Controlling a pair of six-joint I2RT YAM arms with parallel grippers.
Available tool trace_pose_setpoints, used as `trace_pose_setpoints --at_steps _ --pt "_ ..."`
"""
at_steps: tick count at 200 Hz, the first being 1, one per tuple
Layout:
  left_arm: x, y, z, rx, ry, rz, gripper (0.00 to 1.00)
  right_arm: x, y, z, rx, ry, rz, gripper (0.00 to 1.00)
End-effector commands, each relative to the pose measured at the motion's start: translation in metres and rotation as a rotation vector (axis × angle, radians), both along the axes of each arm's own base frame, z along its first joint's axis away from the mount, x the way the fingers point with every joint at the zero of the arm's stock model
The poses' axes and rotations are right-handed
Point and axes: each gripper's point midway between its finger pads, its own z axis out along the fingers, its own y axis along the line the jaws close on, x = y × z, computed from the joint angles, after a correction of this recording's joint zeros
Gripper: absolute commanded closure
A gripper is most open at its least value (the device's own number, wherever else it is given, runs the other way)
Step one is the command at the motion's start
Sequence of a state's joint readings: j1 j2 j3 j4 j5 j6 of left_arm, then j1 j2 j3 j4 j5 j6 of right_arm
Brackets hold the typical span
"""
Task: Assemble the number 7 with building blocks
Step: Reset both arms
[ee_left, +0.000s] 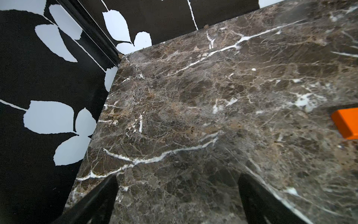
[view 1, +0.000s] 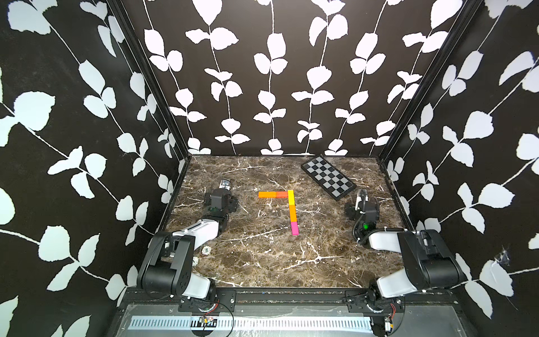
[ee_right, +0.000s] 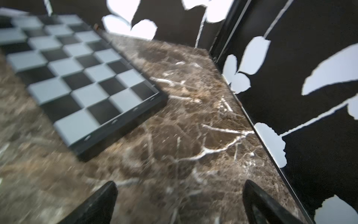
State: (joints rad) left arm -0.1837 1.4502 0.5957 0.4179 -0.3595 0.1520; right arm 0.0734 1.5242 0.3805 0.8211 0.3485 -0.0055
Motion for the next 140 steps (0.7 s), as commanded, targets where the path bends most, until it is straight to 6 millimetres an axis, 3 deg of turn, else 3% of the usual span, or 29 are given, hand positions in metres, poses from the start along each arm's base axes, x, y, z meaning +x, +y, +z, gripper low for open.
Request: trace_pose_setpoints --at_steps 1,29,58,140 --pt "0.010 0.001 0.012 -0.032 -0.067 -0.022 0.01 0.007 0.002 0.010 0.074 -0.056 0.021 0.01" --pt "0.005 0.006 -0.004 -0.073 -0.164 -0.032 0.01 0.008 0.002 0.011 0.071 -0.066 0.024 0.01" --pt "0.001 0.004 -0.018 -0.181 -0.148 -0.119 0.01 0.008 0.002 0.012 0.070 -0.072 0.024 0.01" --pt "0.000 0.003 -0.019 -0.180 -0.149 -0.129 0.01 0.009 0.005 0.011 0.064 -0.061 0.036 0.01"
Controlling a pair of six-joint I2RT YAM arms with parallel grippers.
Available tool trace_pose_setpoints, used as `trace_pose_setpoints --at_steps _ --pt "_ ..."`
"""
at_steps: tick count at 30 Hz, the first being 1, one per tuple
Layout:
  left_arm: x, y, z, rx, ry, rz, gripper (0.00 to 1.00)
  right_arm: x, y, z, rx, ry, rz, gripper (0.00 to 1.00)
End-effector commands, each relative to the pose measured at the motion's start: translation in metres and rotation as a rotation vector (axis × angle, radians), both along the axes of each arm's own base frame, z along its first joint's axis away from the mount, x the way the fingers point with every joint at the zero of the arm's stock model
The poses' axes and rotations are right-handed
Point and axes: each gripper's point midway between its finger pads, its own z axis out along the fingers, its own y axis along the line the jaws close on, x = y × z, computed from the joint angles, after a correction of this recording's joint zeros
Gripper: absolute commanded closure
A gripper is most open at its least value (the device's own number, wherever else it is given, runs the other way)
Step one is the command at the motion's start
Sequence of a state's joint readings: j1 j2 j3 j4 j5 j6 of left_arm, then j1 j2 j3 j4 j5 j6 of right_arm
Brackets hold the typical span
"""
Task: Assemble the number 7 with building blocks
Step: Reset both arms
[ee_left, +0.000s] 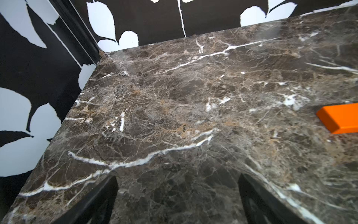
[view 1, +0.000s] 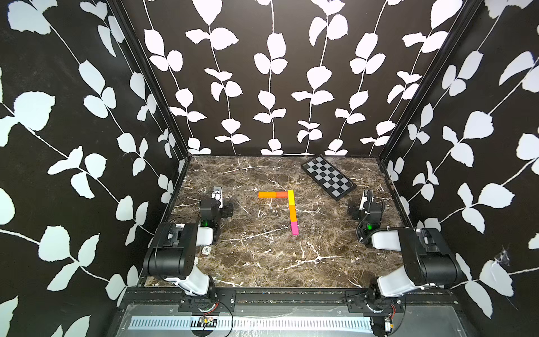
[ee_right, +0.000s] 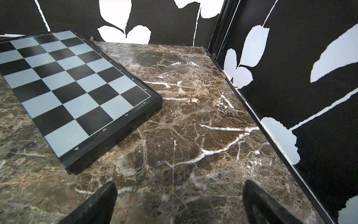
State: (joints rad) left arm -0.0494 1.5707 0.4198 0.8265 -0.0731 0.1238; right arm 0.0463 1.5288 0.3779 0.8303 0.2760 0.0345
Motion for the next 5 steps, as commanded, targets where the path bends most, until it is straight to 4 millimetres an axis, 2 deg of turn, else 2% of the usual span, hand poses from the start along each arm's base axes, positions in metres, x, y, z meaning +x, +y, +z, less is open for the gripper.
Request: trace_pose_setpoints --at_steps 1,5 --pt "0.0022 -0.0031 0.0134 -0.017 -0.049 -0.015 0.01 0.0069 0.0031 0.0131 0.000 -0.049 0.011 0.01" --pt "0.0019 -0.0038 0.0131 -0.018 -0.048 -0.018 0.01 0.0063 0.0031 0.0135 0.000 -0.052 0.010 0.01"
